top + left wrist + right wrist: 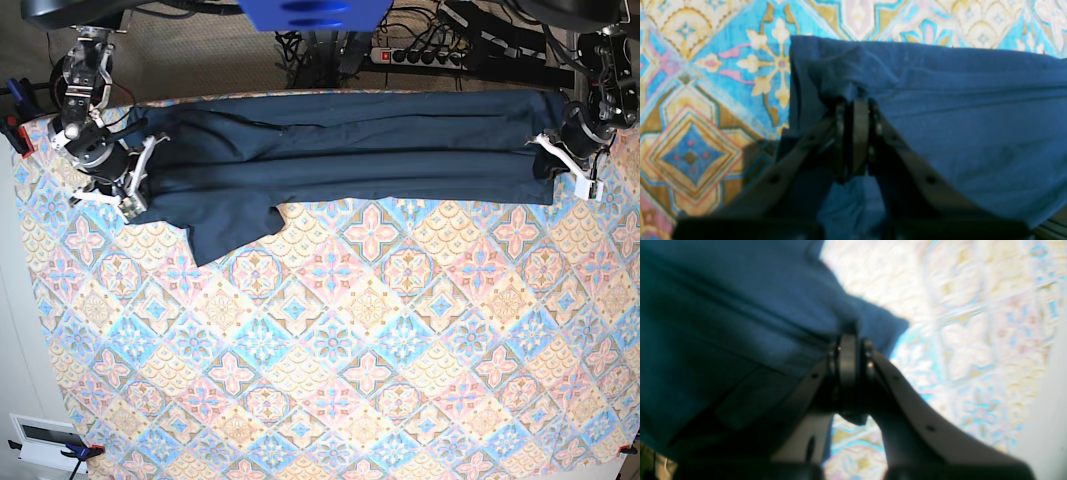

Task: Layout the t-shirt on the table in an organized manner, then fold the t-shirt properly
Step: 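Fold the grasped side edge over toward the collar with both grippers, then lay the folded half down and release with both grippers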

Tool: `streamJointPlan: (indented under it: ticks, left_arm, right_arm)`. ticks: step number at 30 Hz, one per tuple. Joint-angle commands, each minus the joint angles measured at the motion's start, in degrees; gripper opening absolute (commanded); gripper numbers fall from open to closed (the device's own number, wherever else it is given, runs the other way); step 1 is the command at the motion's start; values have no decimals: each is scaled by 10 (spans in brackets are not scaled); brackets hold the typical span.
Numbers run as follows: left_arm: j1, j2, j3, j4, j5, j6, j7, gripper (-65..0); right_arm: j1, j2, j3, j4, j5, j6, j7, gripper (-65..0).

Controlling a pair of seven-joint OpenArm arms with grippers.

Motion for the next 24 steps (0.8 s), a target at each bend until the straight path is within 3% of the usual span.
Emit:
streamJointPlan:
  ticks: [1, 4, 6, 9, 13, 17, 24]
  left_arm:
    - [-3, -15, -7, 5, 10, 2, 12, -649]
    - [-6, -13, -11, 9, 28, 2, 54, -639]
    - [-6, -14, -12, 9, 27, 2, 73, -587]
    - [-5, -16, -13, 22, 27, 2, 89, -473]
    - [-5, -11, -43, 34, 26, 2, 106, -382]
    - [-22, 18, -104, 34, -12, 2, 116, -366]
    - [-51, 40, -191, 34, -105, 2, 187, -368]
  right_arm:
    - [6, 11, 4, 9, 3, -5, 6, -648]
    - [6, 11, -1, 9, 3, -5, -32, -646]
    - [6, 11, -1, 9, 2, -5, -47, -626]
    - [7, 11, 1, 10, -16, -5, -51, -547]
    - [9, 10, 5, 14, -49, -5, -48, -442]
    - [9, 9, 5, 16, -59, -5, -47, -405]
    - [12, 6, 5, 59, -59, -5, -47, -406]
